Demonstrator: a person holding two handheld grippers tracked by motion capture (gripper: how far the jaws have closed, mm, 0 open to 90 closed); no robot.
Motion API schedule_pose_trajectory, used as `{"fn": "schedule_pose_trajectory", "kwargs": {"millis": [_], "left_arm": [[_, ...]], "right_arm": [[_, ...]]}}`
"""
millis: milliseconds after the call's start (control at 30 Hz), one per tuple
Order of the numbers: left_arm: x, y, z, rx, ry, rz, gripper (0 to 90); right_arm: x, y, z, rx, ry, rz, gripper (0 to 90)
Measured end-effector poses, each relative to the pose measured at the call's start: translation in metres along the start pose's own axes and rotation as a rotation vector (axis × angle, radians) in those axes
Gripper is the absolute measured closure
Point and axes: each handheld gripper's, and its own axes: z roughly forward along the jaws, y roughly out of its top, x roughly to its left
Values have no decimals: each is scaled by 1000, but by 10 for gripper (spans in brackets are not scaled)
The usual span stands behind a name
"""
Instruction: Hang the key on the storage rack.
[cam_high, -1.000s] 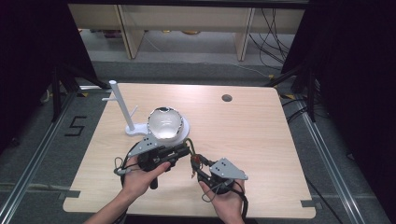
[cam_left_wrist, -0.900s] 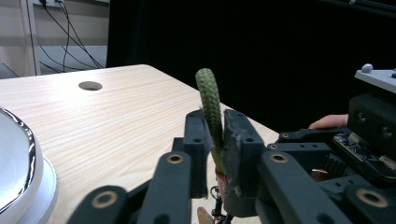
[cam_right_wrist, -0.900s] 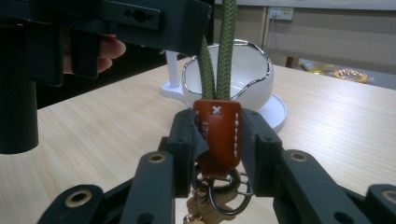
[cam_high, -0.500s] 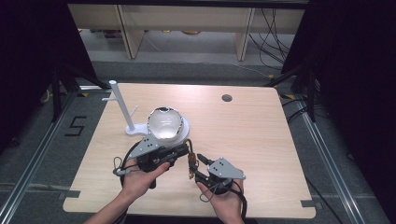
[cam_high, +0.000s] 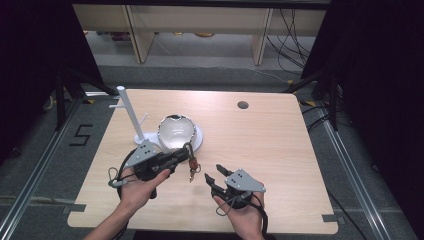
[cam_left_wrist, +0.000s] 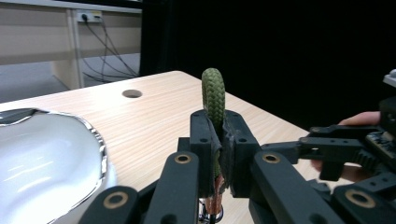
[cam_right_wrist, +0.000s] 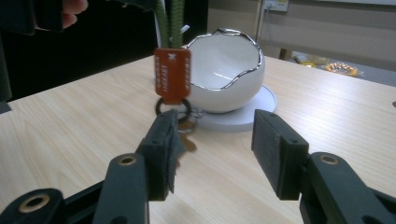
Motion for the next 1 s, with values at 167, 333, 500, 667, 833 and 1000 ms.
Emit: {"fn": "schedule_pose_trajectory", "kwargs": {"millis": [167, 333, 500, 667, 833, 1000], "left_arm": [[8, -1, -11, 2, 35, -3, 833], [15, 0, -26, -11, 68, 0, 833], [26, 2, -41, -30, 103, -2, 833], [36, 3, -54, -53, 133, -4, 833], [45, 4, -64, -61, 163, 17, 832], [50, 5, -74, -56, 218, -3, 833]], "right_arm": [[-4, -2, -2, -10, -5, 12, 516], [-8, -3, -6, -15, -17, 17, 520], [-12, -5, -9, -30, -46, 31, 515], [-17, -5, -12, -28, -81, 40, 504], [-21, -6, -13, -38, -94, 45, 503], [-23, -7, -15, -34, -94, 68, 503]]}}
